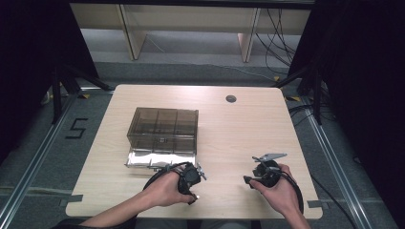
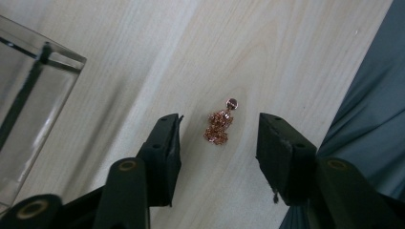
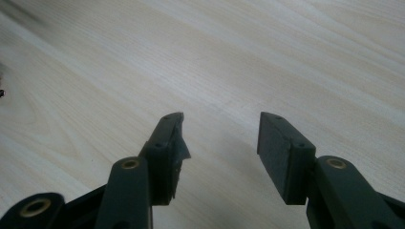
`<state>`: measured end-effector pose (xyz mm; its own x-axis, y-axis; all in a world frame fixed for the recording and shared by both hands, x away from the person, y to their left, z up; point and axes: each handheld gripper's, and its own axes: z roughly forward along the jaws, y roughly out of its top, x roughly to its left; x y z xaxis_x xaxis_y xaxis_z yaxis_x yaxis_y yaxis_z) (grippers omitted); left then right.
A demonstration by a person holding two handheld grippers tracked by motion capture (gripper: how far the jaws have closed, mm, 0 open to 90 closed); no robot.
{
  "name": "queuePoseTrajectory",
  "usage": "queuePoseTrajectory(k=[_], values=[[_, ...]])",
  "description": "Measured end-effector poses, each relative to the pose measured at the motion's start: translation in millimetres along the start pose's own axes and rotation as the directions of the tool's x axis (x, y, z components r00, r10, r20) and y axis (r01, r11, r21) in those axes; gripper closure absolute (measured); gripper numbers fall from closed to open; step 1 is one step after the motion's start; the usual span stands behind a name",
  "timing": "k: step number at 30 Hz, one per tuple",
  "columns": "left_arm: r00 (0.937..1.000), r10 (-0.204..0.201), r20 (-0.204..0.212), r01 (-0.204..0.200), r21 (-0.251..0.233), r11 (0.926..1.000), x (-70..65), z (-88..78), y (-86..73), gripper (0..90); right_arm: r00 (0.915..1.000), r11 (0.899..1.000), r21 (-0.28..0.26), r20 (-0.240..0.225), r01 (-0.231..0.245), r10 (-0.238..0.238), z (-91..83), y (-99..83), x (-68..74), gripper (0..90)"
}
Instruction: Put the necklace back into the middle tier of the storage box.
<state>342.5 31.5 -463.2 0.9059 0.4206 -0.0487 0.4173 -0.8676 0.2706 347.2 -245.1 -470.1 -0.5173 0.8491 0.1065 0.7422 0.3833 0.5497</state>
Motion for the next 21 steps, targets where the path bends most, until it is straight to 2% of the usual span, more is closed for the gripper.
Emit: queuePoseTrajectory(k=[2,4,7,10,13,21], values=[[0.9999,0.008,0.013,-0.008,0.022,0.9997,0.8,2.7,1.1,56.2,1.0,1.0,0.003,-0.001,-0.002,0.002,-0.3,0.1,-0.3,51.7],[0.9999,0.011,0.009,-0.011,0.028,0.9995,0.7,3.5,1.5,59.0,1.0,1.0,0.001,0.0,0.001,-0.001,-0.1,0.2,-0.8,51.6],[0.9992,0.039,-0.013,-0.038,0.055,0.9978,-1.3,7.4,4.2,60.9,1.0,1.0,0.004,0.003,0.002,-0.002,0.3,0.4,-1.4,51.6],[0.9985,0.054,-0.005,-0.054,0.077,0.9956,-3.3,9.2,6.8,60.9,1.0,1.0,0.004,0.003,-0.001,0.001,0.4,0.7,-0.6,51.6],[0.9983,0.058,-0.003,-0.058,0.082,0.9949,-3.6,10.3,7.7,61.7,1.0,1.0,0.003,0.004,-0.002,0.002,0.3,0.7,-0.5,51.6],[0.9954,0.09,-0.031,-0.087,0.095,0.9917,-2.1,12.2,10.2,62.4,1.0,1.0,0.002,0.002,-0.003,0.003,-0.5,0.9,-1.5,51.5]])
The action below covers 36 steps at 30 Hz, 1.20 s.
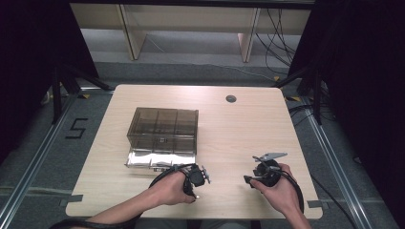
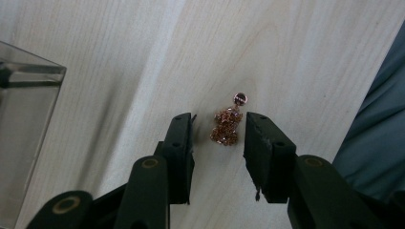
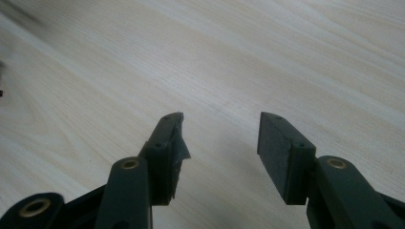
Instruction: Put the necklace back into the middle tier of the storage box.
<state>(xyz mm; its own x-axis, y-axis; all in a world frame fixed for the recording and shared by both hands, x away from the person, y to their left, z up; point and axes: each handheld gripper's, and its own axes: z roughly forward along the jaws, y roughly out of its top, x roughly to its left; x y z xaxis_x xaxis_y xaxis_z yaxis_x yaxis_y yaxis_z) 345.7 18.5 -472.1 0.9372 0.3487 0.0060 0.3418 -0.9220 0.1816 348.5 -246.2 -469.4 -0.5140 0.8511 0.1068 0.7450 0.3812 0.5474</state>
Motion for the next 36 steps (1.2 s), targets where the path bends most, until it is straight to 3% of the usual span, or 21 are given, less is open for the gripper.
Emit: queuePoseTrajectory(k=[8,13,19,25,27,36], values=[[0.9992,0.033,-0.025,-0.032,0.02,0.9993,-3.1,3.9,2.1,66.2,1.0,1.0,-0.001,0.001,0.002,-0.002,0.4,0.7,0.4,51.5],[0.9992,0.029,-0.027,-0.029,0.024,0.9993,-3.5,5.2,2.3,69.5,1.0,1.0,0.001,-0.005,0.005,-0.005,0.3,0.7,-0.4,51.5],[0.9996,-0.014,0.023,0.013,0.035,0.9993,-0.2,5.6,3.0,78.7,1.0,1.0,0.001,-0.001,0.01,-0.01,0.5,0.8,0.0,51.4],[0.9987,-0.037,0.036,0.035,0.06,0.9976,1.4,5.1,3.2,80.4,1.0,1.0,0.0,-0.001,0.002,-0.002,0.0,0.7,0.1,51.3],[0.9983,-0.039,0.042,0.037,0.061,0.9975,3.4,4.2,2.6,86.3,1.0,1.0,0.0,-0.002,0.005,-0.005,-0.1,0.5,-0.5,51.3],[0.997,-0.058,0.052,0.054,0.073,0.9959,4.2,0.7,0.7,87.2,0.9999,1.0,-0.001,-0.004,0.011,-0.011,0.5,1.0,-1.1,51.3]])
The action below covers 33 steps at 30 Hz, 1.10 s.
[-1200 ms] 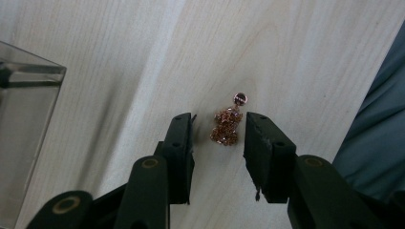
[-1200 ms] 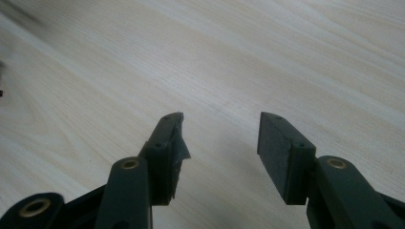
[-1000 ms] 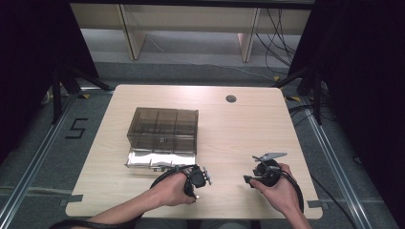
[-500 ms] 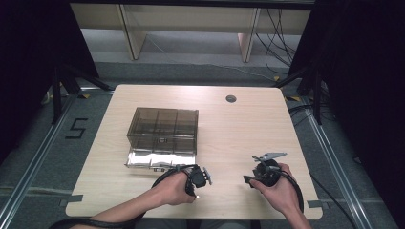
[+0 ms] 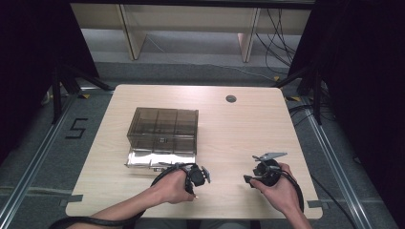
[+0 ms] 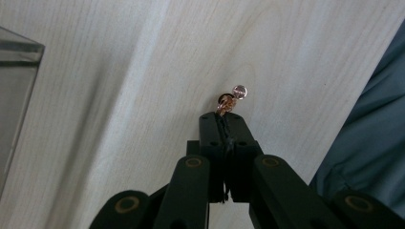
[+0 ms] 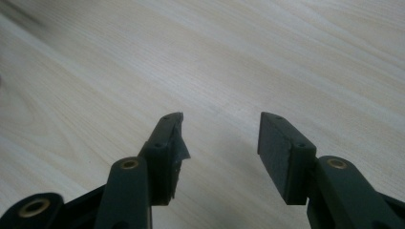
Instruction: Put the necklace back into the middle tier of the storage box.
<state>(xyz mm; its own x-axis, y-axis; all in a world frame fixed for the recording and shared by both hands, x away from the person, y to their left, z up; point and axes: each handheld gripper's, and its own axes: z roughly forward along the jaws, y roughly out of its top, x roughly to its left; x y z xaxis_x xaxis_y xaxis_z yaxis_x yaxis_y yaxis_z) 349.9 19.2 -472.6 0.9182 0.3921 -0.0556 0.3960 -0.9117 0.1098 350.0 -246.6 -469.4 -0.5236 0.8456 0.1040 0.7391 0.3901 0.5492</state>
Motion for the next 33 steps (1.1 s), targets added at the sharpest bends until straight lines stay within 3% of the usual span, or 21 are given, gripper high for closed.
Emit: queuePoseTrajectory(k=[4,7,22,33], values=[[1.0,-0.001,0.004,0.001,-0.011,0.9999,3.5,-5.8,-2.6,87.2,1.0,1.0,0.0,-0.001,-0.004,0.004,-0.3,0.0,-0.3,51.3],[0.9992,-0.018,0.036,0.019,-0.02,0.9996,7.1,-13.5,-7.3,87.2,1.0,1.0,-0.019,-0.005,-0.006,0.006,1.2,-0.1,-0.3,51.3],[0.9984,-0.051,0.024,0.052,-0.042,0.9978,13.9,-36.1,-27.0,87.2,1.0,1.0,0.002,0.0,0.004,-0.004,0.8,2.9,0.5,51.2],[0.9948,-0.102,0.007,0.102,-0.048,0.9936,22.7,-49.0,-45.5,87.2,1.0,1.0,-0.001,-0.003,0.009,-0.009,1.9,3.9,0.2,51.2]])
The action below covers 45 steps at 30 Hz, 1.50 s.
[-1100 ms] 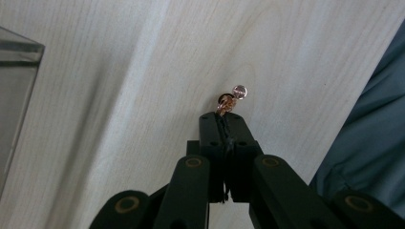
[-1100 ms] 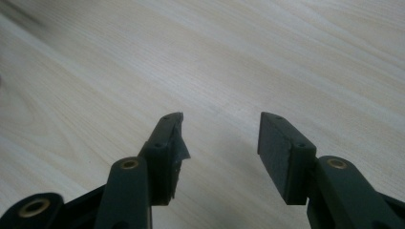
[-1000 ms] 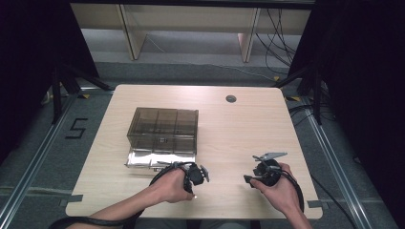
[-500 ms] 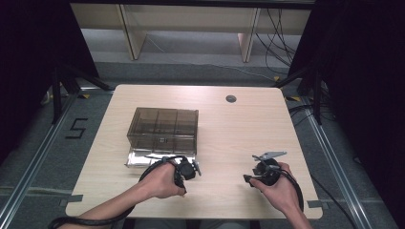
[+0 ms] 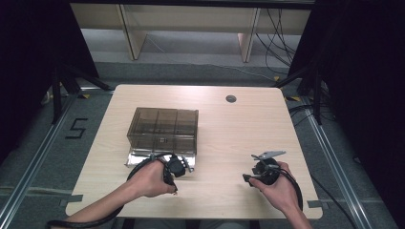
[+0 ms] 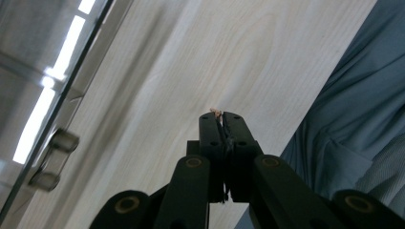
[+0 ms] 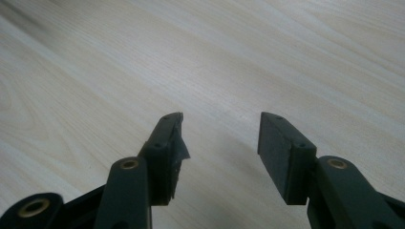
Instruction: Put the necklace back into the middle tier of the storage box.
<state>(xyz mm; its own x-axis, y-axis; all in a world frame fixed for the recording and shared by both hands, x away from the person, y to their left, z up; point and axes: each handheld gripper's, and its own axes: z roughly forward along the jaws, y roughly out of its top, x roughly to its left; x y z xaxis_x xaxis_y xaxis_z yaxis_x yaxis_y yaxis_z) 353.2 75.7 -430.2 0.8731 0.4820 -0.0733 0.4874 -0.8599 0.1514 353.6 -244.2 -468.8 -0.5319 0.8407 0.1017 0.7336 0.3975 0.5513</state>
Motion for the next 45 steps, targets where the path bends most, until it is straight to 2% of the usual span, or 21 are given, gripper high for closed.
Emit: queuePoseTrajectory(k=[1,3,10,16,28,33,40,44,45], values=[[0.9999,-0.007,-0.015,0.007,-0.003,1.0,1.9,-3.2,-3.5,87.2,1.0,1.0,-0.001,-0.001,-0.001,0.001,0.2,0.0,0.1,51.2],[0.9997,-0.016,-0.018,0.016,-0.013,0.9998,2.8,-4.6,-6.0,87.2,1.0,1.0,-0.001,0.0,0.001,-0.001,0.2,0.0,0.0,51.2],[0.9981,-0.061,0.0,0.061,-0.013,0.9981,10.3,-10.1,-19.8,87.2,1.0,1.0,-0.003,0.0,0.003,-0.003,0.4,0.2,0.0,51.2],[0.994,-0.11,0.0,0.109,-0.058,0.9923,16.4,-16.6,-33.8,87.2,1.0,1.0,0.0,0.003,-0.003,0.003,0.4,0.3,-1.4,51.2],[0.9873,-0.159,-0.01,0.157,-0.069,0.9851,27.5,-24.9,-59.8,87.2,1.0,1.0,0.004,-0.001,0.003,-0.003,1.5,1.1,-1.0,51.2],[0.9821,-0.188,-0.019,0.186,-0.066,0.9803,33.6,-26.8,-72.3,87.1,1.0,1.0,0.002,-0.001,-0.004,0.004,2.3,2.1,-0.8,51.2],[0.9749,-0.221,-0.031,0.218,-0.069,0.9735,39.4,-31.3,-87.8,87.1,0.9999,1.0,0.001,-0.002,0.011,-0.011,4.1,4.6,-0.5,51.2],[0.9672,-0.251,-0.038,0.248,-0.08,0.9656,43.9,-34.5,-99.4,87.2,0.9999,1.0,-0.001,-0.005,0.01,-0.01,6.0,7.0,0.2,51.2],[0.9656,-0.257,-0.036,0.254,-0.073,0.9643,44.9,-35.7,-101.2,87.2,0.9997,1.0,0.007,-0.006,0.022,-0.022,5.7,7.5,-0.3,51.2]])
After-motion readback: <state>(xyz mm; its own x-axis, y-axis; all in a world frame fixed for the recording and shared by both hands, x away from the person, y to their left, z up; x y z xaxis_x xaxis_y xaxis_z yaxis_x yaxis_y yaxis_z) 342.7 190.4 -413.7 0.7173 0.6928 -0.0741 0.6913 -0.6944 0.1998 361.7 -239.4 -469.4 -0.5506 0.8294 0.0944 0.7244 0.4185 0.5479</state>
